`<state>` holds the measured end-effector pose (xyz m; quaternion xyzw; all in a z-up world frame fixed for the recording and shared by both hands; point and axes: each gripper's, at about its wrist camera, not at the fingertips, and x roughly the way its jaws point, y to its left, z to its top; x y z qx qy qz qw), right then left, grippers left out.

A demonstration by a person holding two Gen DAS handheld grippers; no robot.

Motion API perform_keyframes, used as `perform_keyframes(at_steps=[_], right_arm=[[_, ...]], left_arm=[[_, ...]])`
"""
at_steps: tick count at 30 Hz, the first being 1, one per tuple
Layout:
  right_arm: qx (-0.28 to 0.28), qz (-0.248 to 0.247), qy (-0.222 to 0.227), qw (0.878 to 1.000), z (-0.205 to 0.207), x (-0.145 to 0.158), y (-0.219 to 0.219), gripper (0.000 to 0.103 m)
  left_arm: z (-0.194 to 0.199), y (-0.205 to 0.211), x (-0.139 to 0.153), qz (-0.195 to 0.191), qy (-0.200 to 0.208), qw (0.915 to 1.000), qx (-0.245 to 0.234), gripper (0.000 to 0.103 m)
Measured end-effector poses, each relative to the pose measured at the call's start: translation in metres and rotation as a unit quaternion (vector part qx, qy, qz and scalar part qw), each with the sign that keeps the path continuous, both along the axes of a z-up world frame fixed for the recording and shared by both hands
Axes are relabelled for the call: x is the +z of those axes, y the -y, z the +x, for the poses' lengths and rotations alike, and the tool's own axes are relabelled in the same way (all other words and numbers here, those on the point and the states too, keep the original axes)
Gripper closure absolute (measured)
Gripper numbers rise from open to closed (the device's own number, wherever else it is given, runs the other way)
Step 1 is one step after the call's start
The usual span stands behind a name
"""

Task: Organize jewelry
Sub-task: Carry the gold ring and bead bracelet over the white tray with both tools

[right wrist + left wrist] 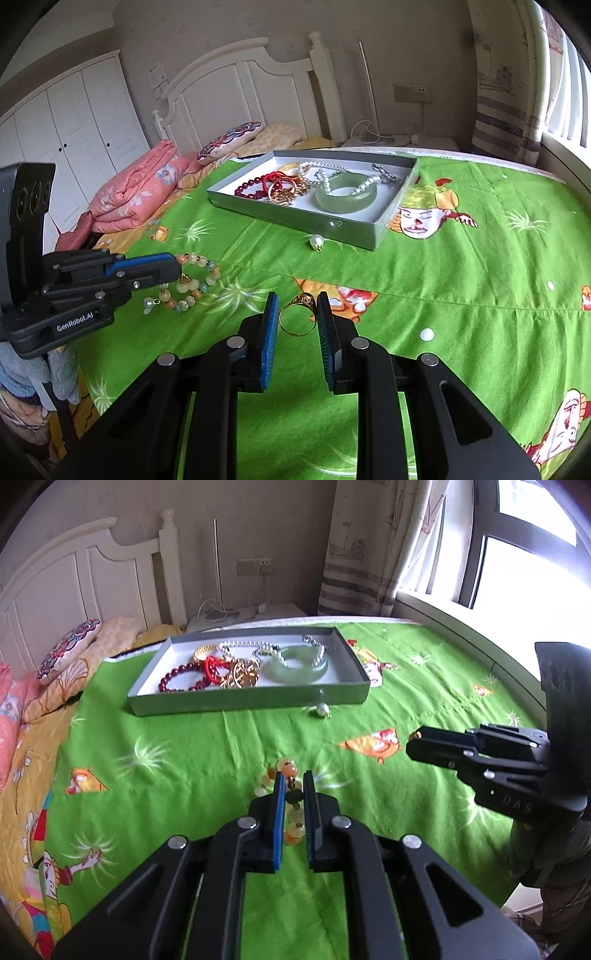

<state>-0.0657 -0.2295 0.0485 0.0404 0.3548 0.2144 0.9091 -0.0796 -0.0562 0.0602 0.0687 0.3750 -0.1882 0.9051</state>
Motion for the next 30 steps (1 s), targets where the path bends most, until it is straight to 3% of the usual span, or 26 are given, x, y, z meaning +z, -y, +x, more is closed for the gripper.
perform_keyframes(at_steps=[20, 30], right_arm=[[0.022, -0.023, 0.037, 0.999, 0.017, 0.03, -0.023, 0.082], [0.0, -0.031, 0.044, 0.999, 0.064, 0.04, -0.018, 0.082]], left_arm=[[0.017, 0.019, 0.05, 0.021, 0.046, 0.9984, -0.024, 0.094], [0.069, 0.031, 0.076, 0.036, 0.066, 0.9969, -0.023, 0.094]])
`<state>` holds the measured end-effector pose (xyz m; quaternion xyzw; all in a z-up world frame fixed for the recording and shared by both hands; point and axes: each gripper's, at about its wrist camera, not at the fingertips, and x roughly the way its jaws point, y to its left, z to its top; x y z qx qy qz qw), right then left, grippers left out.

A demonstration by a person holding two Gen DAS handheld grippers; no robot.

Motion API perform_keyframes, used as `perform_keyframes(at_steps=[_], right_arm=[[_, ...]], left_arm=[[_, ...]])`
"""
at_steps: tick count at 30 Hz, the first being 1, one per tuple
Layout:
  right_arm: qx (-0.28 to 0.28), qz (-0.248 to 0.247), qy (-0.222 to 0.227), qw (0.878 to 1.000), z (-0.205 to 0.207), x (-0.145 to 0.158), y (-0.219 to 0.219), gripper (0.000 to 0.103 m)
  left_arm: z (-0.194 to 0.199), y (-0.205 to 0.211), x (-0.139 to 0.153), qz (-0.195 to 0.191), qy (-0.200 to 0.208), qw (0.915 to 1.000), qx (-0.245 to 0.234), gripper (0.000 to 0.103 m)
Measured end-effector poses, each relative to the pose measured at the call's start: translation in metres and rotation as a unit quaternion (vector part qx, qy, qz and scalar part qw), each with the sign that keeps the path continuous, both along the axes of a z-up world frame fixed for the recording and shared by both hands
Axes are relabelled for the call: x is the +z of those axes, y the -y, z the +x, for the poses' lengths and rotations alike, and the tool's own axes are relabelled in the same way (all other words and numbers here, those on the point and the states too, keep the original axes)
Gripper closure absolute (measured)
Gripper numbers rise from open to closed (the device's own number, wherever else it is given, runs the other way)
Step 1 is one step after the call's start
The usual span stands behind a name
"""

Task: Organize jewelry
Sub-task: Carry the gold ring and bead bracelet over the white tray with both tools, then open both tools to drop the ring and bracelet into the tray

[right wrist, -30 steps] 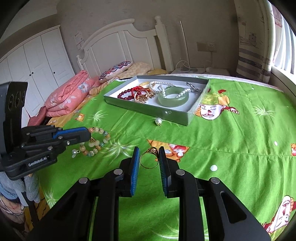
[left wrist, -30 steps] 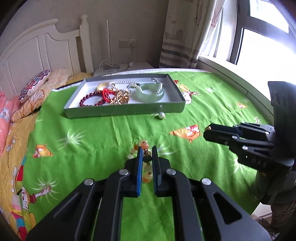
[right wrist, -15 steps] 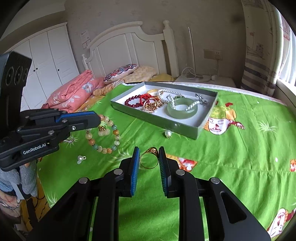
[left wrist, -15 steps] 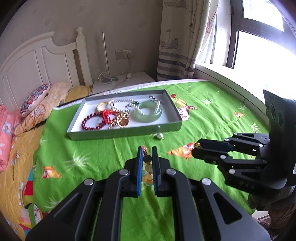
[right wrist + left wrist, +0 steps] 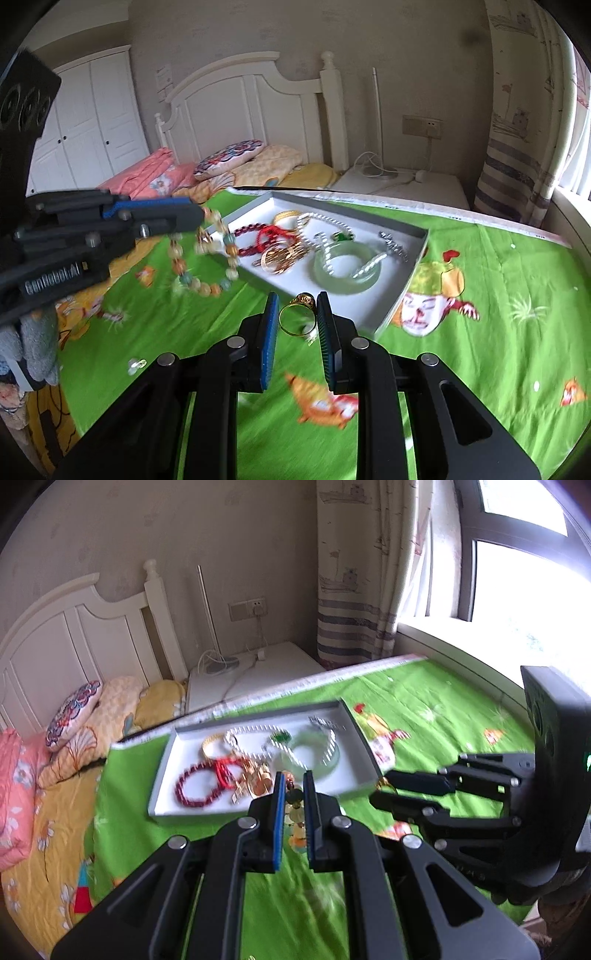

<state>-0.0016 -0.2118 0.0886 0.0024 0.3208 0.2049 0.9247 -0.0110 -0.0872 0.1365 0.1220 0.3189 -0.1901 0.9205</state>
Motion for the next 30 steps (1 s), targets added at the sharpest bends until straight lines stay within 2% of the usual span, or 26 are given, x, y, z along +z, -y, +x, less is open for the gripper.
perform_keyframes(at_steps=[10, 14, 19, 24, 28, 29, 30], right_arm=[[-0.03, 0.002, -0.021, 0.999, 0.052, -0.015, 0.011, 0.082], [-0.036, 0.005, -0.035, 0.999, 0.065, -0.027, 0.014, 0.082], [-0.037, 0.005, -0.043, 0.998, 0.072, -0.036, 0.016, 0.082], [-0.034, 0.009, -0.045, 0.998, 0.075, -0.039, 0.016, 0.081], [-0.039, 0.006, -0.05, 0.998, 0.077, -0.044, 0.016, 0.081], [-0.042, 0.008, -0.051, 0.998, 0.077, -0.044, 0.017, 0.077], [-0.046, 0.012, -0.051, 0.998, 0.077, -0.042, 0.019, 0.073]], left_arm=[[0.089, 0.002, 0.007, -0.005, 0.0, 0.9996, 0.029, 0.094], [0.13, 0.006, -0.005, -0.004, -0.012, 0.999, 0.042, 0.094], [0.173, 0.013, -0.029, 0.015, -0.033, 0.9976, 0.059, 0.094], [0.196, 0.012, -0.048, 0.018, -0.046, 0.996, 0.074, 0.094], [0.207, 0.01, -0.06, 0.001, -0.066, 0.9951, 0.074, 0.093], [0.206, 0.008, -0.06, -0.006, -0.066, 0.995, 0.074, 0.082], [0.204, 0.006, -0.059, -0.011, -0.065, 0.9948, 0.078, 0.057]])
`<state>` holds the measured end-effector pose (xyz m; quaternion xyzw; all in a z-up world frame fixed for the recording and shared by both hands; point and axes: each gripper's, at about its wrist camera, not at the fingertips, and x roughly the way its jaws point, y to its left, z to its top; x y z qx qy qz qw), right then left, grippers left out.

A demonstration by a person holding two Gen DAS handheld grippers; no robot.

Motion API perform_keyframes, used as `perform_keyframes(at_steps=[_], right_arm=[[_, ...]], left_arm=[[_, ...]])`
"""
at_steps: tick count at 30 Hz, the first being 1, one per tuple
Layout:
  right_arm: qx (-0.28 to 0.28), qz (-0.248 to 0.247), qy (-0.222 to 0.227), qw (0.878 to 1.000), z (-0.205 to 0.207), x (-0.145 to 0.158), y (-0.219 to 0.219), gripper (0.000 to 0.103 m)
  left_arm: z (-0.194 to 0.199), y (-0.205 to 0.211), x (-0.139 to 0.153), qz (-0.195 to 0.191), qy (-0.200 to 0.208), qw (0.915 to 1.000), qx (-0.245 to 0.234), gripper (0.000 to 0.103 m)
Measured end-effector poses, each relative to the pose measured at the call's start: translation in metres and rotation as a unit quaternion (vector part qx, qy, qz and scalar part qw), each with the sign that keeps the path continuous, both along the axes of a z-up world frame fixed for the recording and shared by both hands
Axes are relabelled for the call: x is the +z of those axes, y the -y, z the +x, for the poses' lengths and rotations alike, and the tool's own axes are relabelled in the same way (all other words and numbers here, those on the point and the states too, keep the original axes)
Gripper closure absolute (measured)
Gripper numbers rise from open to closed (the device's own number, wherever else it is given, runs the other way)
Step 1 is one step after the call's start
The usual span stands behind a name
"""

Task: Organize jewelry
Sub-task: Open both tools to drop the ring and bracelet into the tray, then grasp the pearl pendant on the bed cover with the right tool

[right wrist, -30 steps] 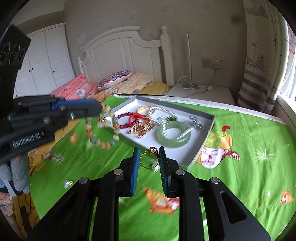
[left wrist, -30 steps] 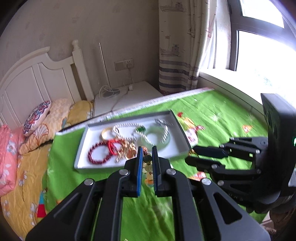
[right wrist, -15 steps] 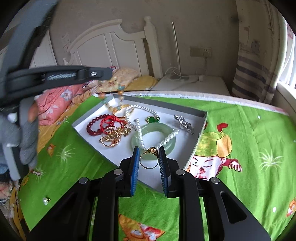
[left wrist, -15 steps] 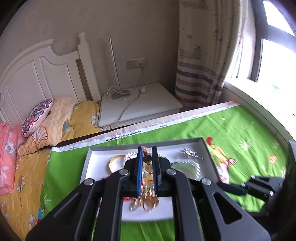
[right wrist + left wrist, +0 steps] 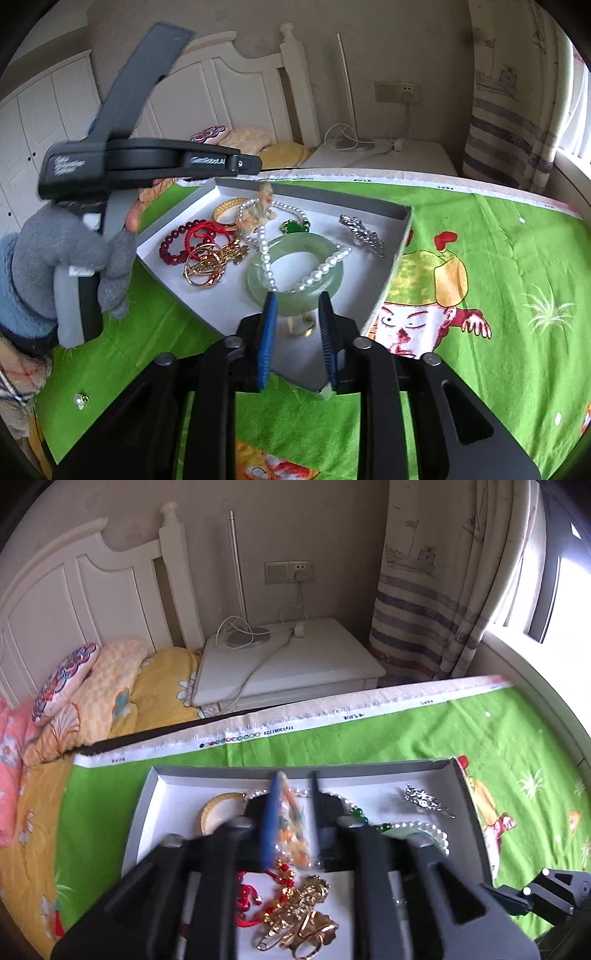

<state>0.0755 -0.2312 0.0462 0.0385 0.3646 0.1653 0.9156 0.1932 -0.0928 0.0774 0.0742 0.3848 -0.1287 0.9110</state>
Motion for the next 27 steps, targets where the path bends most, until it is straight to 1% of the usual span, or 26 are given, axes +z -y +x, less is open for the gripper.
perform_keyframes(at_steps=[1, 2, 3, 4, 5, 6, 7, 8, 9, 10, 11, 12, 13, 14, 16, 19, 22, 23, 25, 27], right_arm=[[-0.006, 0.005, 0.001, 1.0, 0.0, 0.003, 0.003, 0.064], [-0.011, 0.012, 0.002, 1.0, -0.002, 0.007, 0.007, 0.062], [-0.014, 0.023, 0.005, 1.0, -0.006, 0.014, 0.012, 0.062], [-0.015, 0.039, 0.02, 0.999, -0.014, 0.029, 0.019, 0.062], [-0.016, 0.053, 0.047, 0.997, -0.027, 0.05, 0.026, 0.062], [-0.015, 0.058, 0.08, 0.995, -0.042, 0.072, 0.034, 0.062], [-0.013, 0.059, 0.107, 0.992, -0.055, 0.089, 0.04, 0.061], [-0.013, 0.058, 0.138, 0.989, -0.071, 0.106, 0.048, 0.053], [-0.016, 0.059, 0.159, 0.985, -0.083, 0.117, 0.053, 0.047], [-0.024, 0.061, 0.183, 0.981, -0.098, 0.128, 0.061, 0.04], [-0.028, 0.062, 0.194, 0.979, -0.107, 0.133, 0.066, 0.04], [-0.032, 0.059, 0.196, 0.978, -0.117, 0.135, 0.069, 0.04], [-0.035, 0.056, 0.191, 0.979, -0.122, 0.132, 0.069, 0.04], [-0.036, 0.056, 0.184, 0.981, -0.126, 0.127, 0.068, 0.04], [-0.03, 0.056, 0.162, 0.985, -0.132, 0.112, 0.063, 0.04], [-0.018, 0.052, 0.121, 0.991, -0.14, 0.079, 0.047, 0.04], [-0.007, 0.029, 0.084, 0.996, -0.139, 0.053, 0.026, 0.04], [-0.003, 0.023, 0.073, 0.997, -0.138, 0.044, 0.019, 0.04], [0.004, 0.021, 0.044, 0.999, -0.133, 0.028, 0.007, 0.04], [0.002, 0.017, 0.024, 1.0, -0.129, 0.015, 0.001, 0.04]], left_arm=[[-0.004, -0.002, 0.002, -0.003, 0.005, 1.0, 0.004, 0.045], [-0.011, -0.005, 0.008, -0.004, 0.02, 0.9998, 0.01, 0.031], [-0.02, -0.009, 0.015, -0.002, 0.033, 0.9993, 0.015, 0.027], [-0.027, -0.012, 0.022, 0.001, 0.039, 0.9991, 0.017, 0.027], [-0.04, -0.016, 0.036, 0.004, 0.043, 0.999, 0.014, 0.027], [-0.054, -0.02, 0.05, 0.008, 0.05, 0.9987, 0.011, 0.022], [-0.076, -0.026, 0.068, 0.018, 0.073, 0.9971, 0.011, 0.018], [-0.1, -0.033, 0.083, 0.027, 0.109, 0.9936, 0.013, 0.005], [-0.119, -0.039, 0.093, 0.032, 0.137, 0.9899, 0.016, 0.002], [-0.14, -0.046, 0.101, 0.04, 0.168, 0.9848, 0.017, 0.002], [-0.165, -0.054, 0.107, 0.054, 0.192, 0.9797, 0.017, 0.002], [-0.18, -0.059, 0.107, 0.062, 0.199, 0.978, 0.017, 0.002], [-0.198, -0.067, 0.103, 0.068, 0.196, 0.978, 0.017, 0.002], [-0.207, -0.073, 0.1, 0.068, 0.192, 0.9789, 0.02, 0.002], [-0.23, -0.085, 0.085, 0.058, 0.175, 0.9824, 0.029, 0.002], [-0.262, -0.106, 0.05, 0.015, 0.128, 0.9906, 0.046, 0.002], [-0.276, -0.123, 0.02, -0.03, 0.09, 0.9937, 0.061, 0.002], [-0.278, -0.128, 0.006, -0.046, 0.07, 0.9941, 0.07, 0.002], [-0.276, -0.136, -0.011, -0.058, 0.05, 0.9939, 0.079, 0.002], [-0.272, -0.144, -0.027, -0.064, 0.036, 0.9923, 0.1, 0.002]])
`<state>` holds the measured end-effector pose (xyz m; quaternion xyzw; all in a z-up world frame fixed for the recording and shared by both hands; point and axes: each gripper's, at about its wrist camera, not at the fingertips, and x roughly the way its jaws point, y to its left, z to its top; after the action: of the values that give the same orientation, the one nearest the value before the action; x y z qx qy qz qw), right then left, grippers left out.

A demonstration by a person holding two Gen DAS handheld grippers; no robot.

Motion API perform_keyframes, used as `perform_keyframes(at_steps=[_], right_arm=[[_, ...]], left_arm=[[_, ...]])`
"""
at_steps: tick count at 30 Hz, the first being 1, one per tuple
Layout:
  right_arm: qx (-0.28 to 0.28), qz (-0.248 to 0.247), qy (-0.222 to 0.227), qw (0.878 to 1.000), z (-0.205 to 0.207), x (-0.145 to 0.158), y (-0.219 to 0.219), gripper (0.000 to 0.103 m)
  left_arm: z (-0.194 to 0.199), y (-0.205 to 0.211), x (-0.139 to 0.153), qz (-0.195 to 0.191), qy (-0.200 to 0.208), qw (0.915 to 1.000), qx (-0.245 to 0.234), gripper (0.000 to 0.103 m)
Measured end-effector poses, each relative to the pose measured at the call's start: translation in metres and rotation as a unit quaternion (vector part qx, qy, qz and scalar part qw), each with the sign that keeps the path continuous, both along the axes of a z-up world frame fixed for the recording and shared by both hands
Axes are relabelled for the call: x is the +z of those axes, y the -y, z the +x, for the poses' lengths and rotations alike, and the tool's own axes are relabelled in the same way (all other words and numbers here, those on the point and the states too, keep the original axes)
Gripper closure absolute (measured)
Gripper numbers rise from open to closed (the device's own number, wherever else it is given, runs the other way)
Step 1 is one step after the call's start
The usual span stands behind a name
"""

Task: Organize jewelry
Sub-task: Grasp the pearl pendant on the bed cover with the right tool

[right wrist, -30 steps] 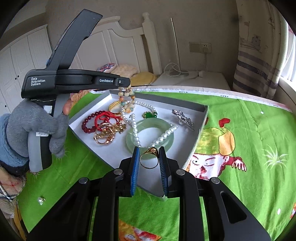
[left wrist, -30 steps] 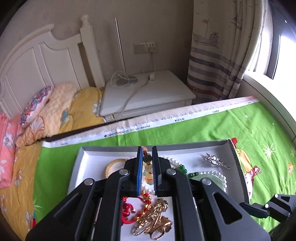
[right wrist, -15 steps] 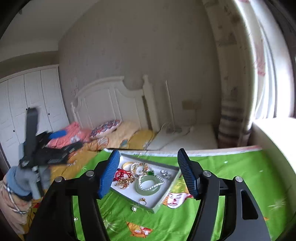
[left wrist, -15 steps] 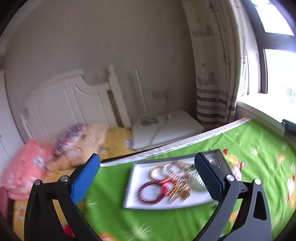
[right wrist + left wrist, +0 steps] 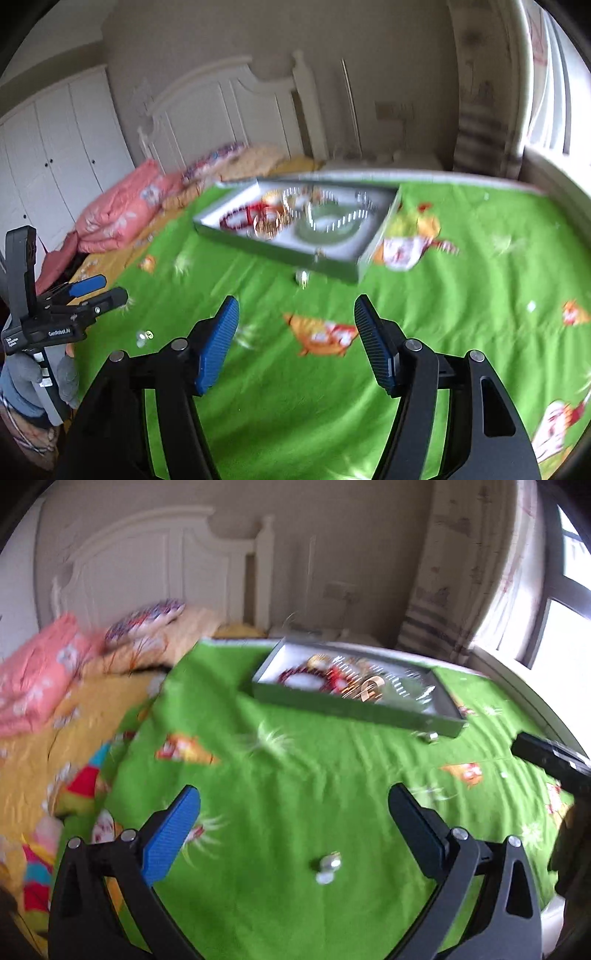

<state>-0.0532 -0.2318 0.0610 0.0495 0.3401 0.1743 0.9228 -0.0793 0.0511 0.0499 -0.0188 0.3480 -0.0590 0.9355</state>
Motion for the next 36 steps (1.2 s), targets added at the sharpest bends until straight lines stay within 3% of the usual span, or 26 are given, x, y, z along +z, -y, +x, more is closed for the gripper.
perform_keyframes(at_steps=[8, 11, 16, 20, 26, 31, 36], right_arm=[[0.001, -0.046, -0.039, 0.998, 0.032, -0.02, -0.024, 0.041], [0.004, -0.064, -0.045, 0.997, 0.048, -0.023, -0.03, 0.046], [0.014, -0.087, -0.057, 0.994, 0.07, -0.029, -0.046, 0.049], [0.024, -0.106, -0.065, 0.992, 0.079, -0.036, -0.055, 0.055], [0.042, -0.104, -0.078, 0.991, 0.085, -0.04, -0.056, 0.061], [0.037, -0.106, -0.079, 0.991, 0.097, -0.04, -0.059, 0.062], [0.033, -0.129, -0.074, 0.988, 0.097, -0.042, -0.065, 0.071]], left_arm=[[0.012, -0.02, -0.024, -0.057, -0.018, 0.9981, -0.011, 0.002], [0.015, -0.023, -0.027, -0.078, -0.025, 0.9963, -0.025, 0.002], [0.017, -0.018, -0.029, -0.089, -0.035, 0.9937, -0.058, 0.002], [0.011, -0.008, -0.027, -0.081, -0.029, 0.9923, -0.088, 0.002], [-0.001, 0.005, -0.026, -0.02, -0.04, 0.9954, -0.085, 0.003], [-0.004, 0.0, -0.027, -0.028, -0.045, 0.9946, -0.089, 0.003], [-0.002, 0.007, -0.033, -0.007, -0.062, 0.9933, -0.097, 0.015]])
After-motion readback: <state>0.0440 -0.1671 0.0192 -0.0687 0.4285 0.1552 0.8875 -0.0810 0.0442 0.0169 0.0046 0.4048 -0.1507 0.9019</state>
